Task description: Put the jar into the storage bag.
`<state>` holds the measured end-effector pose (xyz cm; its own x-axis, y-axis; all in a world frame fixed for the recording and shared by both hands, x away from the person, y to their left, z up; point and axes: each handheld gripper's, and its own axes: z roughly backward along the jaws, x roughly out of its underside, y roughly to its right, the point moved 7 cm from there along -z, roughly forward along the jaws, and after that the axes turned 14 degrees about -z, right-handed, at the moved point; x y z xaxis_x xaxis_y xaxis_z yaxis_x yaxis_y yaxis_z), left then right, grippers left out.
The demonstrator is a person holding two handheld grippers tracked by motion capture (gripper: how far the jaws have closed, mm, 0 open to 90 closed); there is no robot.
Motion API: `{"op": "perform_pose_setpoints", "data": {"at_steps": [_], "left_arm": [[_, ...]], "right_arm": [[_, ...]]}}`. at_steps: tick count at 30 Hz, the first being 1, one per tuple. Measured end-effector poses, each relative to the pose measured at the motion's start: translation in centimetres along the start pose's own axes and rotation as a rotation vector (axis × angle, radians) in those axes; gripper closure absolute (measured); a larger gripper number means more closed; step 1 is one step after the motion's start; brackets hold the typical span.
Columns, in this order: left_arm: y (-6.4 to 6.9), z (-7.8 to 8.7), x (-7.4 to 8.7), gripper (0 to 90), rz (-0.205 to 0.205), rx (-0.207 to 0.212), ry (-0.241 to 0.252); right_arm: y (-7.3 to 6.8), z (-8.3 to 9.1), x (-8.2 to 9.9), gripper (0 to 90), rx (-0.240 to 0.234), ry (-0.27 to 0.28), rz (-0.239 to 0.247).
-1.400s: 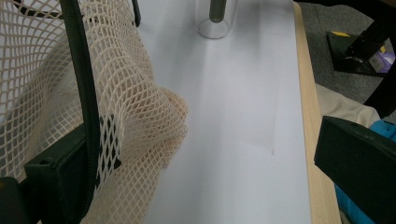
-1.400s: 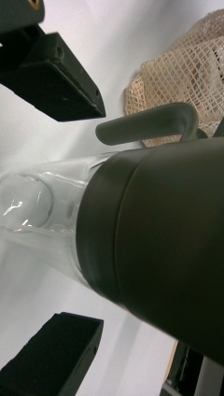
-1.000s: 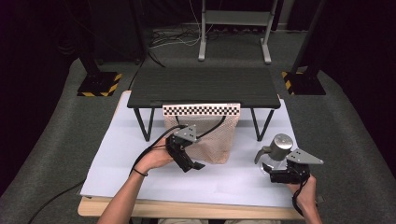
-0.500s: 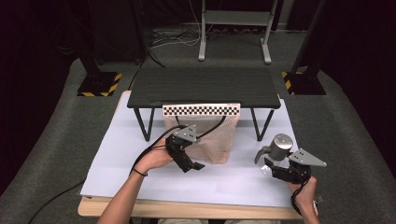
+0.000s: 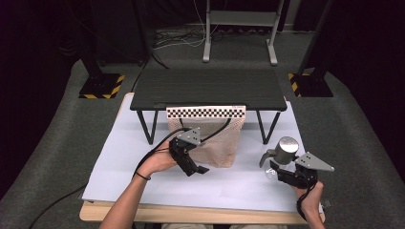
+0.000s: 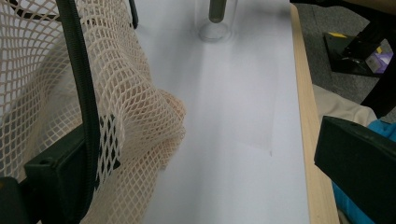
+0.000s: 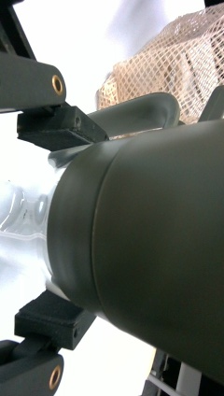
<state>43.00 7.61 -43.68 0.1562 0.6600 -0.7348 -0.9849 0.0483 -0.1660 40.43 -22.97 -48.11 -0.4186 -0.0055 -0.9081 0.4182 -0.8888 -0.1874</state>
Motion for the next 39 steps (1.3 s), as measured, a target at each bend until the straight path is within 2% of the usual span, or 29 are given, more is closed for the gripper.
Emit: {"op": "perform_pose_setpoints", "data": {"at_steps": [14,28,39], "left_arm": [[0.1,0.0,-0.1,0.0,-0.005,-0.002,0.003],[0.0,-0.1,-0.1,0.0,-0.01,-0.014,-0.002],[0.0,-0.3,-0.1,0.0,-0.015,-0.021,-0.002]], "right_arm": [[-1.3,1.0,-1.8,30.1,-0.008,0.011,0.011],[-3.1,0.3,-3.3,30.1,-0.033,-0.01,0.025],[-4.1,0.1,-5.0,30.1,-0.054,0.01,0.033]]}}
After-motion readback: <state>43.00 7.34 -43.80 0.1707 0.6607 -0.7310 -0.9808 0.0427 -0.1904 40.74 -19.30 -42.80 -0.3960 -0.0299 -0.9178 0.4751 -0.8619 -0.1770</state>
